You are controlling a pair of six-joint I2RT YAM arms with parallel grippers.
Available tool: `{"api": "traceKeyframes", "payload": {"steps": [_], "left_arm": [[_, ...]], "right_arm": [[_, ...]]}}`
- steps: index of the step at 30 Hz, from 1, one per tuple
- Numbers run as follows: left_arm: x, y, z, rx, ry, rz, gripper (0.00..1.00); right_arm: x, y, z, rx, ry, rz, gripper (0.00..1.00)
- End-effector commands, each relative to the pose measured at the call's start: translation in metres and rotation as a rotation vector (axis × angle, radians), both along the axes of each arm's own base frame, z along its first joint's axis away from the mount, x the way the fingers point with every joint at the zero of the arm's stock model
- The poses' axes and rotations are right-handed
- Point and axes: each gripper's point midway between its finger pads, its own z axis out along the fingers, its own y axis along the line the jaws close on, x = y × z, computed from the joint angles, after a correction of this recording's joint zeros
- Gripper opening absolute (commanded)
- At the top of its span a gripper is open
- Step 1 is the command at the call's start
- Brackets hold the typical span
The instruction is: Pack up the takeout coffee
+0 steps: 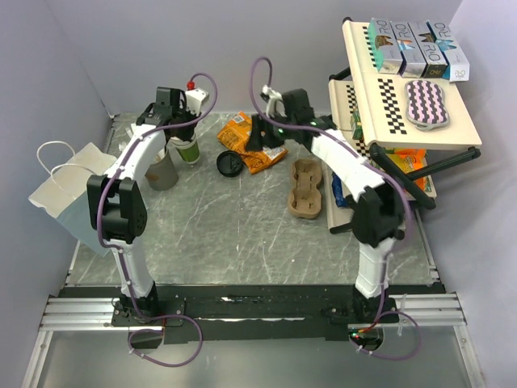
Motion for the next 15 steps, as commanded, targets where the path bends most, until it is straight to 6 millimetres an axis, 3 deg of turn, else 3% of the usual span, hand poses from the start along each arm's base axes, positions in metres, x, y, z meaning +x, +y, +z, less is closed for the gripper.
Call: {"api": "traceKeyframes", "payload": {"steps": [1,3,6,9,15], "left_arm": [[0.005,-0.01,0.043,-0.039,-0.085,-0.03,0.01],[0.002,-0.012,0.042,-0.043,-0.069,-0.038,0.01],[0.001,-0.014,0.047,-0.058,-0.056,-0.04,0.01],[-0.001,-0.019,0.054,-0.079,-0.056,-0.059,0.01],[-0.01,-0.023,0.059,-0.05,-0.058,-0.1,0.01]], "right_arm": [[0.03,0.062,0.034,0.251,0.047,0.032,0.72],[0.037,0.081,0.039,0.311,0.051,0.048,0.79],[0.062,0.104,0.025,0.384,0.085,0.025,0.85],[0.079,0.119,0.02,0.445,0.081,0.02,0.86],[0.092,0.136,0.014,0.531,0.098,0.023,0.89]]}}
